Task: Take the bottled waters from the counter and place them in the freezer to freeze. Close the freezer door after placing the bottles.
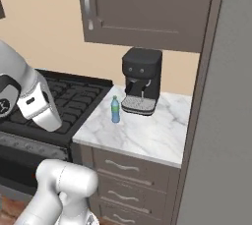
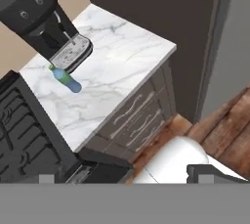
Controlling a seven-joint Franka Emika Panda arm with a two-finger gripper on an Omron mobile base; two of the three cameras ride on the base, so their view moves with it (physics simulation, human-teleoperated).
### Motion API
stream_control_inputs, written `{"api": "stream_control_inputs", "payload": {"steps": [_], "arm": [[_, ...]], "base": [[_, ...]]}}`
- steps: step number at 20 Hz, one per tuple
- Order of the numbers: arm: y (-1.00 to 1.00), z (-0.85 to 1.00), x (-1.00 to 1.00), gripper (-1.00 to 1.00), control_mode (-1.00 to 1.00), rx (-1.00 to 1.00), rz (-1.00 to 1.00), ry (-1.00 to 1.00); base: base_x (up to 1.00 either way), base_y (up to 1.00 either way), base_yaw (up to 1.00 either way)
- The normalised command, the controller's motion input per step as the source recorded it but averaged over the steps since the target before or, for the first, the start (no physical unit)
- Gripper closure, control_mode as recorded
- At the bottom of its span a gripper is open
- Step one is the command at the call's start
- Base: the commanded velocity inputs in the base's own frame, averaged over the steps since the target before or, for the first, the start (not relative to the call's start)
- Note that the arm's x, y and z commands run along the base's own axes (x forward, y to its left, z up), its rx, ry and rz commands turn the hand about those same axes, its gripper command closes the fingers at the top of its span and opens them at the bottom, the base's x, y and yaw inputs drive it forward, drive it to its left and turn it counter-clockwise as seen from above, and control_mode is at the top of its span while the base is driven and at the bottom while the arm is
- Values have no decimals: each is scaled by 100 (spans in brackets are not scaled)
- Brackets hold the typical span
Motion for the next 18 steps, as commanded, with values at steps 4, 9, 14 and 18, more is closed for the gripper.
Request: {"api": "stream_control_inputs", "payload": {"steps": [4, 9, 14, 18], "arm": [[0, 0, 0, -100, 100, 0, 0, 0], [0, 0, 0, -100, 100, 0, 0, 0], [-4, -3, 0, -100, -100, 0, 4, 0], [-52, -22, 0, -100, -100, 0, 17, 0]], "base": [[91, 0, -34], [21, 0, -6], [0, 0, 0], [0, 0, 0]]}}
